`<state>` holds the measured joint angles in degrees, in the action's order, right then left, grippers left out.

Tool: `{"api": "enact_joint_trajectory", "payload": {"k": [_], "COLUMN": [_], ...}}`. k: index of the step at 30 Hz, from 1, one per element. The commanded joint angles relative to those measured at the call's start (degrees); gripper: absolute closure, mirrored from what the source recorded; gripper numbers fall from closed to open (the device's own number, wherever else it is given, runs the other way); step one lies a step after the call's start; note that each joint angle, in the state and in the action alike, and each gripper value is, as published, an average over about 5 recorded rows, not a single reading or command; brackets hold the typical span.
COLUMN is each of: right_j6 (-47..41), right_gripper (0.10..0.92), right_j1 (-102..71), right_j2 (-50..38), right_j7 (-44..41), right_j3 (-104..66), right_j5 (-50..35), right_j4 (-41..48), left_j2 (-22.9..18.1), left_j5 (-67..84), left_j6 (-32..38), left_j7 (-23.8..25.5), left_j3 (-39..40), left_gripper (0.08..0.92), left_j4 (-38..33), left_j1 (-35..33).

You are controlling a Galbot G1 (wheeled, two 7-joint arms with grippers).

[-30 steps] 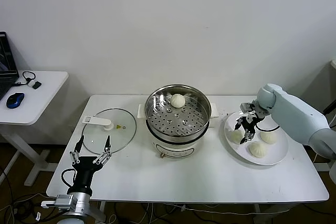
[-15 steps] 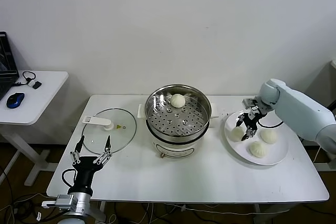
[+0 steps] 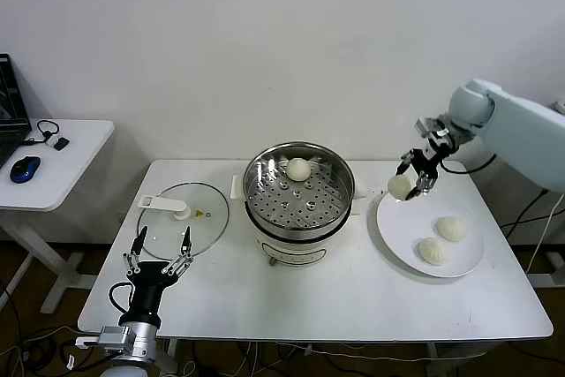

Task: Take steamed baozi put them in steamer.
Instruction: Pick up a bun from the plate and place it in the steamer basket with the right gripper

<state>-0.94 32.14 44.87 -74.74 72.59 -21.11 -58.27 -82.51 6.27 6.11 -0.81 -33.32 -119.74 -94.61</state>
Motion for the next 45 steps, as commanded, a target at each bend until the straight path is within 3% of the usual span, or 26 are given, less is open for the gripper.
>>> {"api": "enact_joint_trajectory", "payload": {"k": [1,9,25,37,45], "right_j6": [-2.93,-5.47,-4.15,-3.04,-2.63], "right_gripper": [0.355,0.355,0.355,0.355,0.355], "right_j1": [17.46,16.63,2.39,-2.68,-4.11], "right_j2": [2.49,12.54,39.53,47.38,47.97], "right_j7": [-0.05,0.66,-0.09,-0.52,-0.8], "right_j3": [14.32,14.16,9.46,9.35,8.73], "right_j5": [-14.56,-17.83,-14.94,-13.55,-12.06], "right_j4": [-7.15,-4.04,21.46,27.77,28.95], "left_j2": [0.23,0.11,0.37,0.4,0.6], "left_j5": [-0.17,-0.28,0.07,0.26,0.7], "left_j6": [-0.23,-0.17,-0.01,-0.06,0.04], "left_j7": [-0.03,-0.01,-0.01,0.01,0.02], "left_j3": [0.13,0.16,-0.49,-0.31,-0.51], "left_gripper": [0.177,0.177,0.177,0.177,0.177], "left_j4": [-0.32,-0.64,-1.07,-0.84,-0.75], "left_j1": [0.3,0.48,0.68,0.99,0.83]}}
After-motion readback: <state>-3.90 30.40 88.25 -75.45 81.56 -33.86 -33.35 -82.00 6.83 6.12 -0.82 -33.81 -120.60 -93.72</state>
